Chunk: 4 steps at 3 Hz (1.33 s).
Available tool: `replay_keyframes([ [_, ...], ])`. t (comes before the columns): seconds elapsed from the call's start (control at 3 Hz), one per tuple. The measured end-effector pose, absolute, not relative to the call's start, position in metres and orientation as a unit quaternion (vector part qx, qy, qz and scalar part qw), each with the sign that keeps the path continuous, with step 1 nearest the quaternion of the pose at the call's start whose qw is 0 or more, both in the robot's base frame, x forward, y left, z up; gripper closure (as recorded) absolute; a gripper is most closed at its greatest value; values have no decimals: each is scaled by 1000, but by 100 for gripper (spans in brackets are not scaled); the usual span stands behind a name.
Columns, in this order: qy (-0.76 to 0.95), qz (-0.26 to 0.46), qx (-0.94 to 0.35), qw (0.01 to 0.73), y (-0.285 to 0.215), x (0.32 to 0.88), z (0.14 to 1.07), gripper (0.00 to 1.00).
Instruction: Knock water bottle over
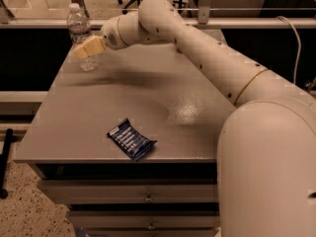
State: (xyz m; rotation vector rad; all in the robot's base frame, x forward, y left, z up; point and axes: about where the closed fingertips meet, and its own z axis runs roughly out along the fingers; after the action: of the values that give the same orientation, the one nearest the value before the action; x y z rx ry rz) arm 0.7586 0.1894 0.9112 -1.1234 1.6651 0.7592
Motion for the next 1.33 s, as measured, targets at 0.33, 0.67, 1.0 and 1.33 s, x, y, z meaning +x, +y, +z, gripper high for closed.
replay_keyframes([
  [0.33,665,318,-455,500,208,757,913,0],
  [0.67,654,321,-446,519,225,759,913,0],
  [1.0,647,322,-438,535,233,761,913,16],
  [1.33,647,317,-428,545,225,762,913,39],
])
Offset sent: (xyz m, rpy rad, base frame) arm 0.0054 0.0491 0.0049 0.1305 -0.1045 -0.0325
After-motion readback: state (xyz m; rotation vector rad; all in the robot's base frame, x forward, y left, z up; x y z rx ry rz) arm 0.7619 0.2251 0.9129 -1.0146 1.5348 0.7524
